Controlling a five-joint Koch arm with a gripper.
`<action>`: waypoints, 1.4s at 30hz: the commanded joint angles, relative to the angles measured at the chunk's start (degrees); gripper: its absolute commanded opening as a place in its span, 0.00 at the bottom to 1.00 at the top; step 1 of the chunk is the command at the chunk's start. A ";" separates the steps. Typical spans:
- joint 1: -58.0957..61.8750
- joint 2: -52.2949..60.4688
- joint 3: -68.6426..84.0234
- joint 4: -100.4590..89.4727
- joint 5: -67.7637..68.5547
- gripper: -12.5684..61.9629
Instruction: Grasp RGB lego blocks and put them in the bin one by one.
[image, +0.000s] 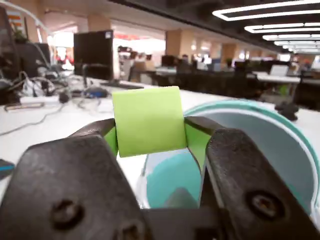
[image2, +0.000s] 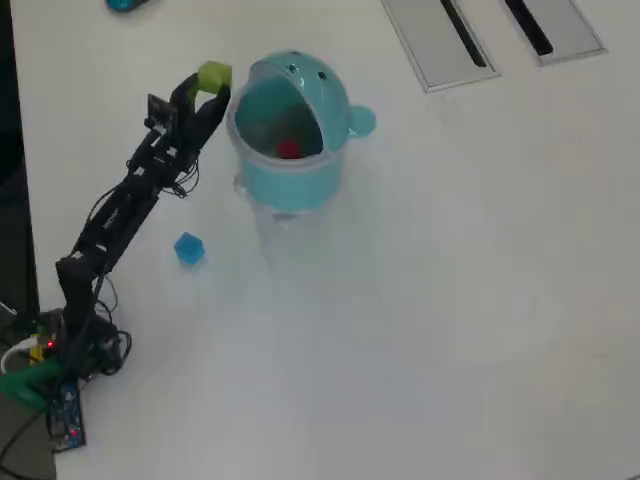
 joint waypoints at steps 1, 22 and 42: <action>0.88 0.53 -6.42 -5.27 0.00 0.31; 8.61 -9.84 -15.73 -3.87 -0.44 0.39; 4.04 -1.05 -13.62 14.15 -2.99 0.60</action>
